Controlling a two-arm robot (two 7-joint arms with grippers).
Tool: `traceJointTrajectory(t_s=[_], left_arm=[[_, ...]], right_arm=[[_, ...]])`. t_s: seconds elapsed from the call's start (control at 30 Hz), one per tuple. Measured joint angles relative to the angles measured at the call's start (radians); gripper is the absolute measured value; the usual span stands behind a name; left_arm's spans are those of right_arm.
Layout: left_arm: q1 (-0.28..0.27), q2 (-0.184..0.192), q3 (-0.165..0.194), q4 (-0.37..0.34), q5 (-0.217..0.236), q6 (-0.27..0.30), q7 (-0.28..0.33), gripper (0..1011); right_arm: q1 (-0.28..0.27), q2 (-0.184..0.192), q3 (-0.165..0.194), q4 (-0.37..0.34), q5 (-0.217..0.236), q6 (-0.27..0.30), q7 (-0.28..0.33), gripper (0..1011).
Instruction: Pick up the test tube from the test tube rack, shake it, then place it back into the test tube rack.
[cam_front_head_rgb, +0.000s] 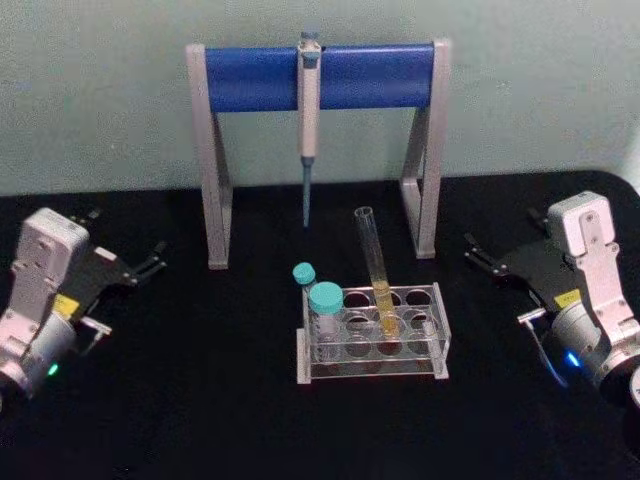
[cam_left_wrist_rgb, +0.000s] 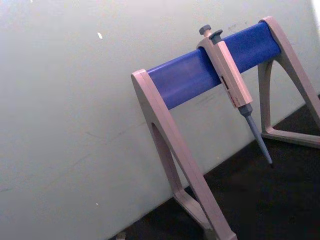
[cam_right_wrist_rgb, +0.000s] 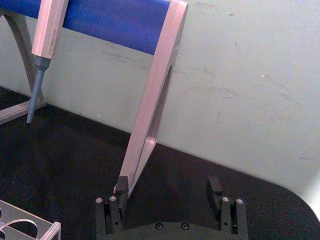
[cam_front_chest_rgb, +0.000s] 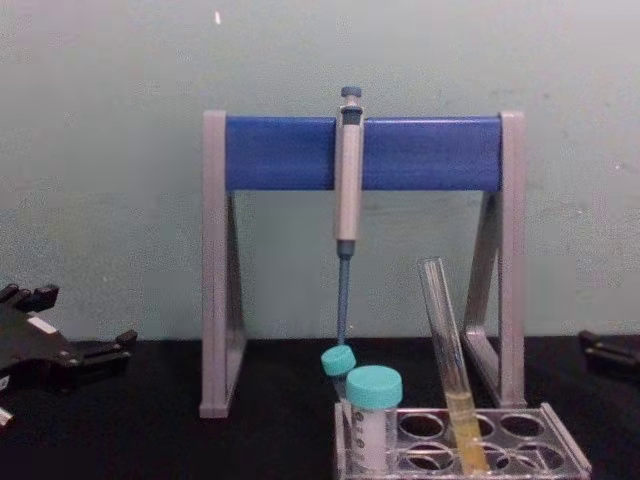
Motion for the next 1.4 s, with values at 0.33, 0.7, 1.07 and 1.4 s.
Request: traceJointTrajectory(t_s=[0.33,0.7,1.07,1.4], left_arm=[[0.0,0.0,0.0,0.0,0.0,0.0,0.0,1001],[0.0,0.0,0.0,0.0,0.0,0.0,0.0,1001],[0.0,0.0,0.0,0.0,0.0,0.0,0.0,1001],[0.0,0.0,0.0,0.0,0.0,0.0,0.0,1001]], right_arm=[[0.0,0.0,0.0,0.0,0.0,0.0,0.0,1000],[0.0,0.0,0.0,0.0,0.0,0.0,0.0,1000],[0.0,0.0,0.0,0.0,0.0,0.0,0.0,1000],[0.0,0.0,0.0,0.0,0.0,0.0,0.0,1000]])
